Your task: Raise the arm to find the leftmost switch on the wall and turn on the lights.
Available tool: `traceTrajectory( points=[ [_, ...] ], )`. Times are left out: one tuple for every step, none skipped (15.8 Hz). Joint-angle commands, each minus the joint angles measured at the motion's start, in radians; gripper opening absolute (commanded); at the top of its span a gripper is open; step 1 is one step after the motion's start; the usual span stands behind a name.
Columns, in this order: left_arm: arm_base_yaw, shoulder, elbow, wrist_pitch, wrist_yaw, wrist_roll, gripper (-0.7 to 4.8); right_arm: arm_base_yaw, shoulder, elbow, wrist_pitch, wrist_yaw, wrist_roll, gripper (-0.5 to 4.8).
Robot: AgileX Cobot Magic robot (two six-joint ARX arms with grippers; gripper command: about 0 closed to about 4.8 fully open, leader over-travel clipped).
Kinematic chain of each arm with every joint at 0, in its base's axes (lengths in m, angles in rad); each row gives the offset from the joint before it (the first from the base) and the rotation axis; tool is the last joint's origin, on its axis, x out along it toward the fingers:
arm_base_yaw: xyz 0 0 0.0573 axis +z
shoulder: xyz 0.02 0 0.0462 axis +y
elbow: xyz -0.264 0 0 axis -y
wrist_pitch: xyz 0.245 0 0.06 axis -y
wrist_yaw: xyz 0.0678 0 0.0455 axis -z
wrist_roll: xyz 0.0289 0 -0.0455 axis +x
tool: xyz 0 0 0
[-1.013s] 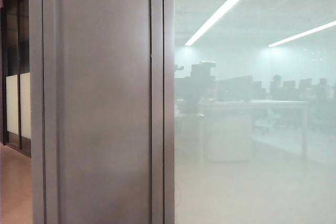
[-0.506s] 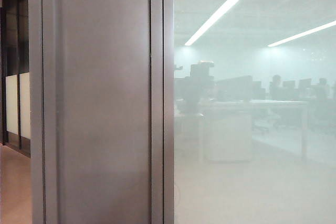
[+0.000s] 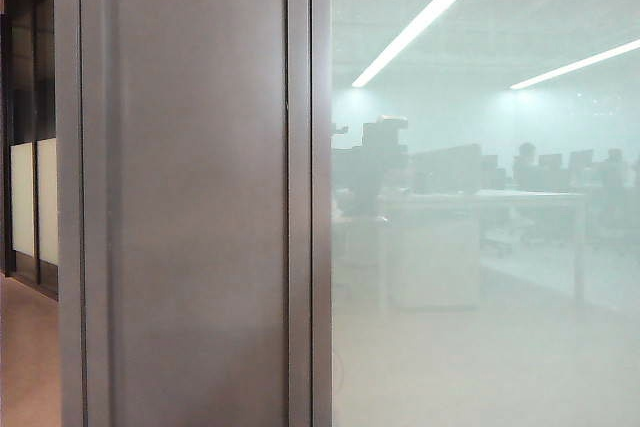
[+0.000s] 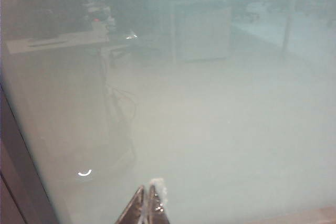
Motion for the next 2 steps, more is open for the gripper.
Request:
traceTrajectory(
  points=[
    [0.002, 0.0, 0.001, 0.018, 0.003, 0.0, -0.05, 0.0, -0.002, 0.002, 0.017, -0.002, 0.0, -0.01],
    [0.002, 0.0, 0.001, 0.018, 0.003, 0.0, -0.05, 0.0, -0.002, 0.002, 0.017, -0.002, 0.0, -0.01]
  ],
)
